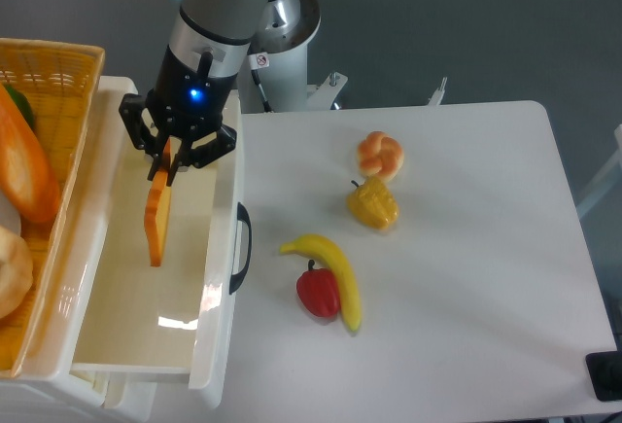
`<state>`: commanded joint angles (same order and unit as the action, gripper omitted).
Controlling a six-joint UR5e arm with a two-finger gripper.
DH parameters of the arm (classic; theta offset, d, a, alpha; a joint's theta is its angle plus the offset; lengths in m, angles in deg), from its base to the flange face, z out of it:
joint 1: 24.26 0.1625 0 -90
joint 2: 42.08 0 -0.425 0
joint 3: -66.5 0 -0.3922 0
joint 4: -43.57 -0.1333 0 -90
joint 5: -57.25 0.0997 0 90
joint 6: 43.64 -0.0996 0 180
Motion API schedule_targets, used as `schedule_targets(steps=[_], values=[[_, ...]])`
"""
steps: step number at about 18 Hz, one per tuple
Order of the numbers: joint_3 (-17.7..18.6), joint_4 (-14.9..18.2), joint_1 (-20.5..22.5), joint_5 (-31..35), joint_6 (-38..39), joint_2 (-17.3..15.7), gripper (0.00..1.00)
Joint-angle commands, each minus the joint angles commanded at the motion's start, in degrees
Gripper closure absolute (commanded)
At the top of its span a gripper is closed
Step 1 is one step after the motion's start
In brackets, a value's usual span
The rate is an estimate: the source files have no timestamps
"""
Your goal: Place the bread slice in the upper white drawer
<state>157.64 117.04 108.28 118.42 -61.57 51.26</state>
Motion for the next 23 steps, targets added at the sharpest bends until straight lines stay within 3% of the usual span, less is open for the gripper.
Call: schedule_targets(steps=[3, 8, 12, 14, 16, 21, 23], values=[[0.0, 0.0, 0.0, 0.0, -0.2, 0.0, 0.42], [-0.7, -0.1, 0.4, 0.0, -0.7, -0.1, 0.4], [-1.7, -0.2, 3.8, 0.0, -2.1, -0.4, 0.39], [-1.7, -0.1, 5.8, 1.9, -3.2, -0.4, 0.26], [-2.1, 0.1, 7.8, 5.0, -4.5, 0.0, 0.24], [-3.0, -1.8, 13.1, 5.1, -5.7, 1.9, 0.07], [-3.5, -1.9, 13.4, 5.1, -7.3, 2.8, 0.03]])
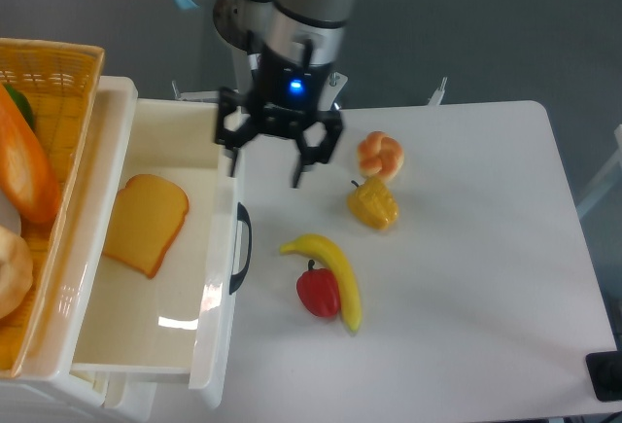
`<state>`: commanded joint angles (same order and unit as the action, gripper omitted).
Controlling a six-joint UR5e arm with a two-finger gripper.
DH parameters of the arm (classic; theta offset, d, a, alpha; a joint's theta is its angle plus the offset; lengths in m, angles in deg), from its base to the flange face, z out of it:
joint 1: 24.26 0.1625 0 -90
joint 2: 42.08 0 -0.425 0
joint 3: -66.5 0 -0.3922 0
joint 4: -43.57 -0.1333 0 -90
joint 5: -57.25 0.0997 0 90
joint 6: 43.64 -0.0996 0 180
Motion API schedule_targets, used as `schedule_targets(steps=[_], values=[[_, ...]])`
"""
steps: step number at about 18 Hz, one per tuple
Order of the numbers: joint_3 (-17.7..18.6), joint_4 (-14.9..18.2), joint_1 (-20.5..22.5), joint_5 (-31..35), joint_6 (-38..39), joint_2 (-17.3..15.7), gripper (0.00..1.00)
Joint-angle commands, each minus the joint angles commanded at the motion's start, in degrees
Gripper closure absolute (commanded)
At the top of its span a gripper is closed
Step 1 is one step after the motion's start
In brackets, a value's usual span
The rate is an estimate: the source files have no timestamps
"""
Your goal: Place the bread slice in the upper white drawer
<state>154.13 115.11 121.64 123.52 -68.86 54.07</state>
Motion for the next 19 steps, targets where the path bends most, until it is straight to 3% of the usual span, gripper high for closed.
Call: schedule_targets(steps=[5, 10, 19], values=[[-0.4, -1.4, 0.0, 0.2, -7.2, 1.9, 0.0], [-0.9, -1.8, 1.1, 8.6, -25.6, 3.2, 0.0], [-1.2, -4.7, 0.4, 20.7, -31.6, 7.5, 0.0]])
